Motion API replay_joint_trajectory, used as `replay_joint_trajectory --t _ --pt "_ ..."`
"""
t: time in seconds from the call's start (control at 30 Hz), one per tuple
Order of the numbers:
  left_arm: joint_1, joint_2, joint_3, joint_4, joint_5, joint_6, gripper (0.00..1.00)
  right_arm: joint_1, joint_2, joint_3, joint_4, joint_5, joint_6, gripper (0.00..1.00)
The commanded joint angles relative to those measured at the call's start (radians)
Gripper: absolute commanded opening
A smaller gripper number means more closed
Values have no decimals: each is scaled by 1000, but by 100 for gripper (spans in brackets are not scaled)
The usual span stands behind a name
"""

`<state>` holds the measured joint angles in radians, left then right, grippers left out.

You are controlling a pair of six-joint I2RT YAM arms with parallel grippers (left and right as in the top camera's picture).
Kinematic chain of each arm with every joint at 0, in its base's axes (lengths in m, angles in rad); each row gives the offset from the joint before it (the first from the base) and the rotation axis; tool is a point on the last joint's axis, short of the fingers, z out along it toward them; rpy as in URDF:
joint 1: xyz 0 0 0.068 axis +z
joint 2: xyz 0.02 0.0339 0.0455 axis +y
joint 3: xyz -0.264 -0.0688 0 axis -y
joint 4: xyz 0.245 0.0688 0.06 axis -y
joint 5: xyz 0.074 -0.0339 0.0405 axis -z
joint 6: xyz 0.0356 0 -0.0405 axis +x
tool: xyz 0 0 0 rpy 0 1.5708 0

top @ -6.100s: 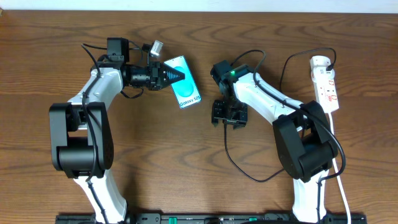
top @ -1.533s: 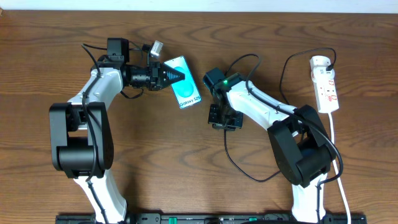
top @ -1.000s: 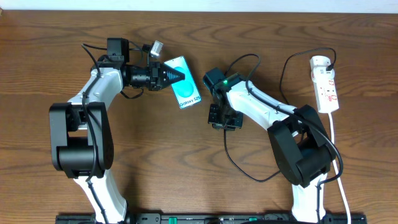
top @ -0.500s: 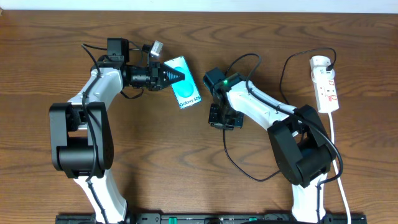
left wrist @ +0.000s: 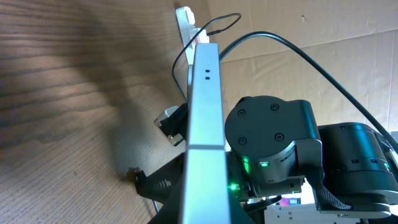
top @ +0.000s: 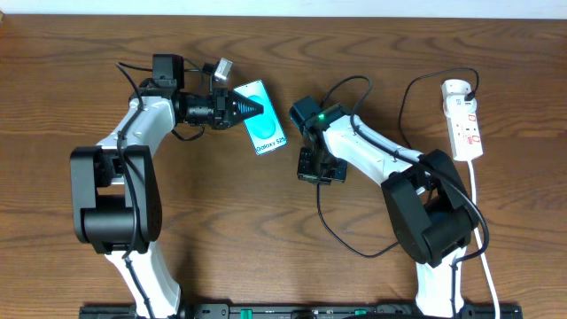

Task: Plug charger to phone and switch on socket
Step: 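Close the right gripper on the black cable plug, then lift the cable plug with the right gripper toward the phone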

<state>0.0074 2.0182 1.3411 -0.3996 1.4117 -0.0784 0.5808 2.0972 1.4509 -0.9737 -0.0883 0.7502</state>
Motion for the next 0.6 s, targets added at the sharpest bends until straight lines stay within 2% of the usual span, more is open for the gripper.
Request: replay_joint_trajectory --t 0.0,0.3,0.57 --pt "2 -7 2 -2 46 -5 7 -7 36 -29 16 19 -3 1" --pt "2 -7 2 -2 47 -5 7 -19 36 -29 3 18 -3 1" --pt "8 -7 2 -2 46 -5 7 -74 31 12 -80 19 -38 2"
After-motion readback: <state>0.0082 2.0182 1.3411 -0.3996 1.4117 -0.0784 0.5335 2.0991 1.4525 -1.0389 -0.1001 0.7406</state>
